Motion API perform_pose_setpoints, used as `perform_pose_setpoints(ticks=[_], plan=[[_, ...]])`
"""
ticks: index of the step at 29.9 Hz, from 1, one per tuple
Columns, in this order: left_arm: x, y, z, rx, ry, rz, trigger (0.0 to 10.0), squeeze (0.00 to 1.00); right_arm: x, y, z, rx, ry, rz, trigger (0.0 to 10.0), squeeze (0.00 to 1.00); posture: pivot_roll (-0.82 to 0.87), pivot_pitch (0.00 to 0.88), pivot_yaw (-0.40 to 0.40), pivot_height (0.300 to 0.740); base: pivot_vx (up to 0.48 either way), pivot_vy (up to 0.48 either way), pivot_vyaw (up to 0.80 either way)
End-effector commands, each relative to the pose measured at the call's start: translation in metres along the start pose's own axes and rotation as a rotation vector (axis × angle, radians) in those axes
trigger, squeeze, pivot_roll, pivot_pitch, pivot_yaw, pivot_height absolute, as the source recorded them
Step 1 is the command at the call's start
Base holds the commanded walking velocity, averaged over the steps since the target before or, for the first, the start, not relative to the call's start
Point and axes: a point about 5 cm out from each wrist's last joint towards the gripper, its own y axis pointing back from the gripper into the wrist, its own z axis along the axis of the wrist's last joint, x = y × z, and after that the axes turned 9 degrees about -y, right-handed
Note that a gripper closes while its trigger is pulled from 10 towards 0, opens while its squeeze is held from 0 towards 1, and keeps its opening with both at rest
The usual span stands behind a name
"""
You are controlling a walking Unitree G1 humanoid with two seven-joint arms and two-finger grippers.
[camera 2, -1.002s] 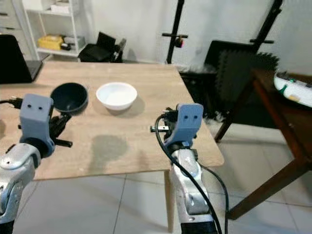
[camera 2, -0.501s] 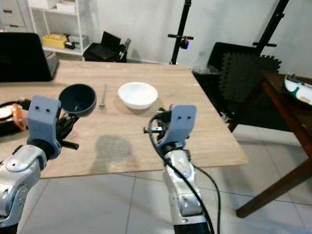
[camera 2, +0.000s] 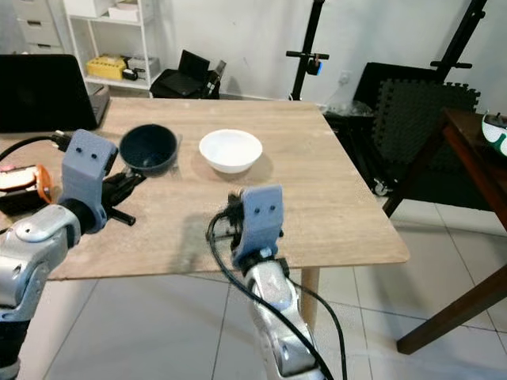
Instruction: Setting the table
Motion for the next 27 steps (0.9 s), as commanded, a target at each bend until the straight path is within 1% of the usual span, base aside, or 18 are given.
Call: perform_pose_setpoints(ticks=[1,2,3,5,7,8,9,10,11,12,14,15,18,19,20,21,24,27], plan=[[0.008,-0.002,0.005,-0.020,-0.011,0.005,10.0,0.00,-0.006,0.007,-0.021,0.085,0.016,-0.054,10.0,0.00,0.13,0.194,0.079,0.740,0.000,0.000,0.00],[0.012,-0.004,0.005,-0.020,-0.007,0.007,10.0,0.00,-0.010,0.011,-0.027,0.106,0.017,-0.080,10.0,0.00,0.13,0.195,0.082,0.740,0.000,0.000,0.00],[0.018,-0.008,0.004,-0.006,-0.016,-0.028,10.0,0.00,-0.017,0.017,-0.032,0.109,0.012,-0.138,10.0,0.00,0.13,0.202,0.090,0.740,0.000,0.000,0.00],[0.023,-0.011,0.003,0.008,-0.037,-0.086,10.0,0.00,-0.025,0.022,-0.031,0.085,0.012,-0.201,10.0,0.00,0.13,0.205,0.092,0.740,0.000,0.000,0.00],[0.028,-0.017,0.003,0.007,-0.023,-0.128,10.0,0.00,-0.031,0.026,-0.029,0.052,0.007,-0.243,10.0,0.00,0.13,0.205,0.093,0.740,0.000,0.000,0.00],[0.028,-0.017,0.003,0.007,-0.023,-0.128,10.0,0.00,-0.031,0.026,-0.029,0.052,0.007,-0.243,10.0,0.00,0.13,0.205,0.093,0.740,0.000,0.000,0.00],[0.035,-0.025,0.004,0.008,0.018,-0.138,10.0,0.00,-0.038,0.027,-0.023,0.014,0.002,-0.293,10.0,0.00,0.13,0.207,0.096,0.740,0.000,0.000,0.00],[0.035,-0.025,0.004,0.008,0.018,-0.138,10.0,0.00,-0.038,0.027,-0.023,0.014,0.002,-0.293,10.0,0.00,0.13,0.207,0.096,0.740,0.000,0.000,0.00],[0.040,-0.032,0.004,0.010,0.026,-0.145,10.0,0.00,-0.041,0.028,-0.017,-0.016,0.006,-0.316,10.0,0.00,0.13,0.207,0.099,0.740,0.000,0.000,0.00],[0.040,-0.032,0.004,0.010,0.023,-0.146,10.0,0.00,-0.042,0.028,-0.016,-0.021,0.008,-0.317,10.0,0.00,0.13,0.207,0.099,0.740,0.000,0.000,0.00],[0.044,-0.041,0.001,0.026,-0.002,-0.146,10.0,0.00,-0.045,0.026,-0.005,-0.069,0.018,-0.325,10.0,0.00,0.11,0.202,0.101,0.740,0.000,0.000,0.00],[0.045,-0.048,0.000,0.027,0.012,-0.140,10.0,0.00,-0.049,0.022,0.003,-0.101,0.030,-0.329,10.0,0.00,0.10,0.199,0.098,0.740,0.000,0.000,0.00],[0.040,-0.054,-0.002,0.027,0.034,-0.157,10.0,0.00,-0.053,0.018,0.011,-0.123,0.040,-0.331,10.0,0.00,0.10,0.197,0.088,0.740,0.000,0.000,0.00],[0.036,-0.057,-0.004,0.035,0.030,-0.157,10.0,0.00,-0.055,0.016,0.015,-0.139,0.045,-0.333,10.0,0.00,0.09,0.195,0.081,0.740,0.000,0.000,0.00],[0.036,-0.057,-0.004,0.035,0.030,-0.157,10.0,0.00,-0.055,0.016,0.015,-0.139,0.045,-0.333,10.0,0.00,0.09,0.195,0.081,0.740,0.000,0.000,0.00],[0.031,-0.060,-0.008,0.043,0.028,-0.151,10.0,0.00,-0.056,0.015,0.021,-0.157,0.047,-0.335,10.0,0.00,0.08,0.191,0.076,0.740,0.000,0.000,0.00],[0.020,-0.067,-0.018,0.077,0.014,-0.141,10.0,0.00,-0.057,0.013,0.028,-0.184,0.049,-0.339,10.0,0.00,0.05,0.183,0.061,0.740,0.000,0.000,0.00],[0.012,-0.072,-0.026,0.106,-0.002,-0.128,10.0,0.00,-0.054,0.012,0.034,-0.203,0.053,-0.321,10.0,0.00,0.03,0.184,0.052,0.740,0.000,0.000,0.00]])
